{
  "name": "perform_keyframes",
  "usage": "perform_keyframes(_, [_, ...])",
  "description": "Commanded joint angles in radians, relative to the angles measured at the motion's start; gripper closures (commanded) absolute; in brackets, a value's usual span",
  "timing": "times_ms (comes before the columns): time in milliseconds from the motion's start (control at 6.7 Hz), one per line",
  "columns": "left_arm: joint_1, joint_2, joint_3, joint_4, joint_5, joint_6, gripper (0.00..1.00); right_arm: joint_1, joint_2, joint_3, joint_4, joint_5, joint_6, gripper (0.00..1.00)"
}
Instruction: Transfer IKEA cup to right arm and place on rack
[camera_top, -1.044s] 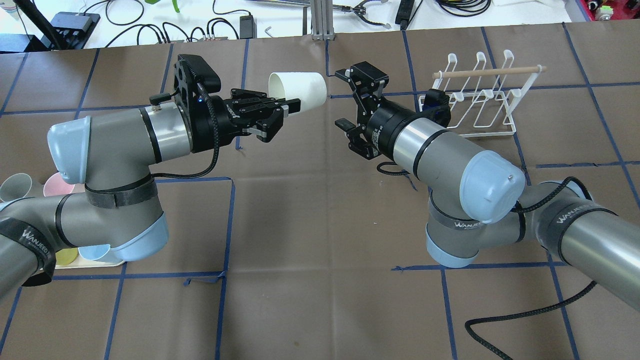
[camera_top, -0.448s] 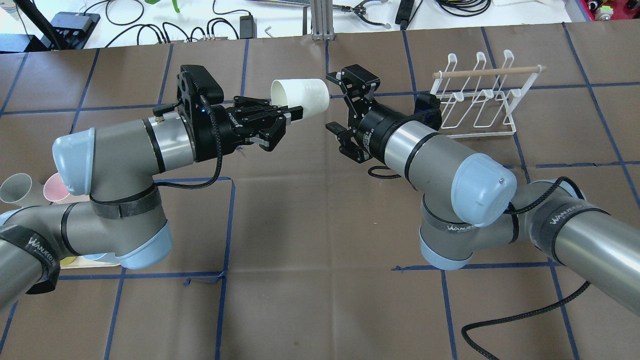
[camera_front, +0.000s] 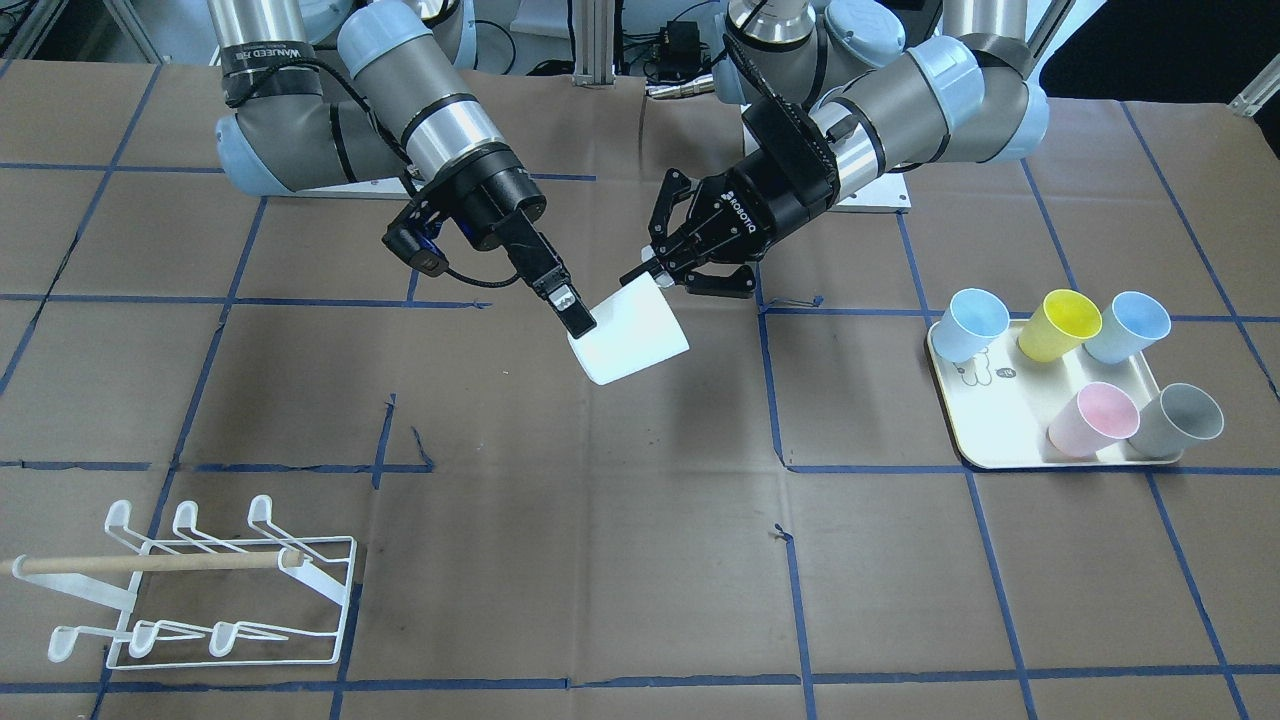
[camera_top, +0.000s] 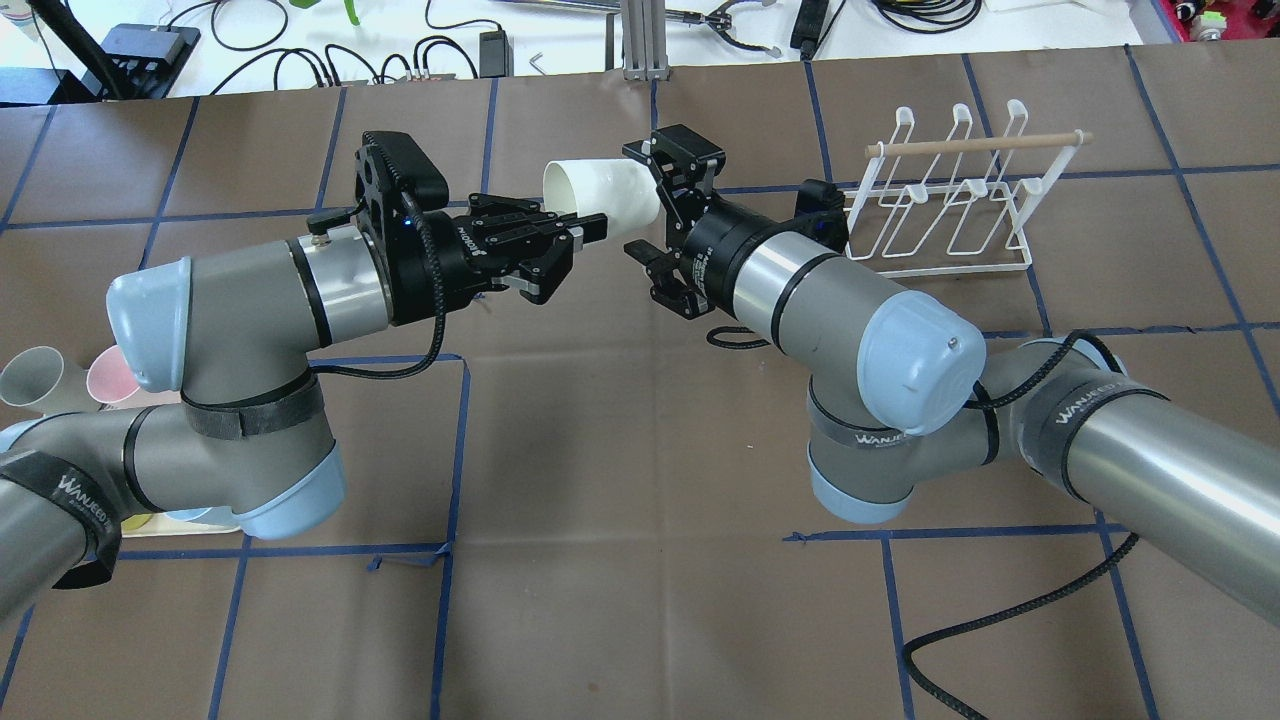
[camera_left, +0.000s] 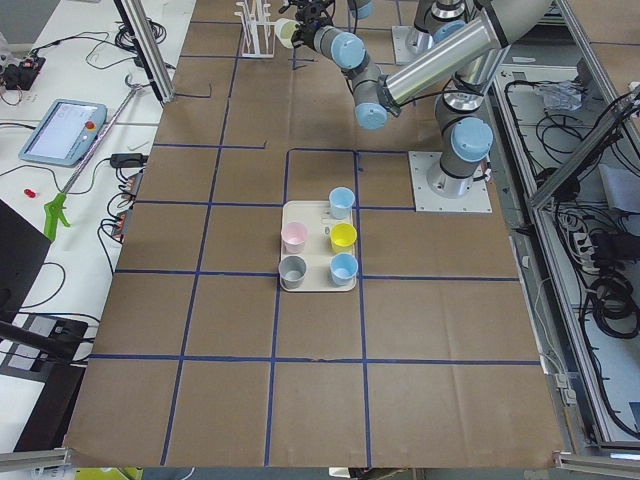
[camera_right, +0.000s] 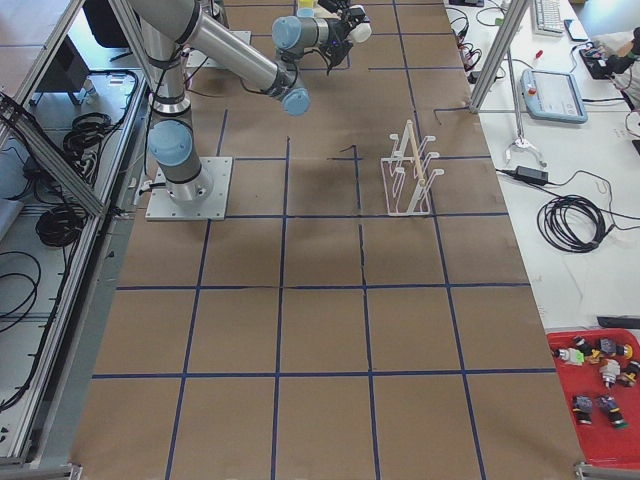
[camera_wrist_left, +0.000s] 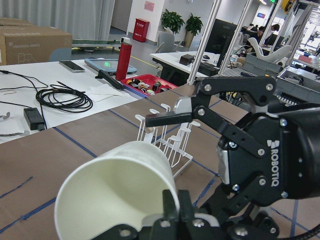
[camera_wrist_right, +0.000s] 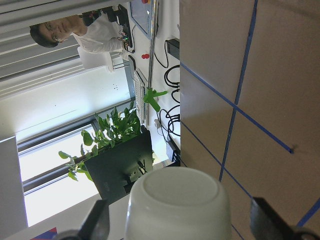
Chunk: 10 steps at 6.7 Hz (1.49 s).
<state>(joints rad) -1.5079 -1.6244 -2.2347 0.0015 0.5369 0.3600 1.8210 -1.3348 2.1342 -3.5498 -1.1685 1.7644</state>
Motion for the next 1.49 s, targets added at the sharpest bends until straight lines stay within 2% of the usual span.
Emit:
perform_keyframes(0, [0.0, 0.0, 0.001, 0.0, 0.0, -0.009, 1.0, 0.021, 0.031, -0.037, 0.0, -0.016, 0.007, 0.03])
perform_keyframes(298, [0.0, 0.001, 0.001, 0.0, 0.0, -0.012, 1.0, 0.021, 0.031, -0.039, 0.0, -0.016, 0.006, 0.07])
perform_keyframes(746, [0.0, 0.001, 0.003, 0.002, 0.002, -0.018, 0.99, 0.021, 0.031, -0.039, 0.0, -0.014, 0.001, 0.28])
perform_keyframes(1044, [0.0, 0.003, 0.012, 0.003, 0.005, -0.073, 0.83, 0.018, 0.029, -0.04, 0.0, -0.011, 0.0, 0.43])
perform_keyframes(1194, [0.0, 0.003, 0.013, 0.005, 0.006, -0.082, 0.8, 0.018, 0.029, -0.04, 0.0, -0.005, 0.0, 0.47])
perform_keyframes(1343, [0.0, 0.003, 0.015, 0.008, 0.012, -0.079, 0.69, 0.018, 0.028, -0.04, 0.0, -0.003, 0.0, 0.49])
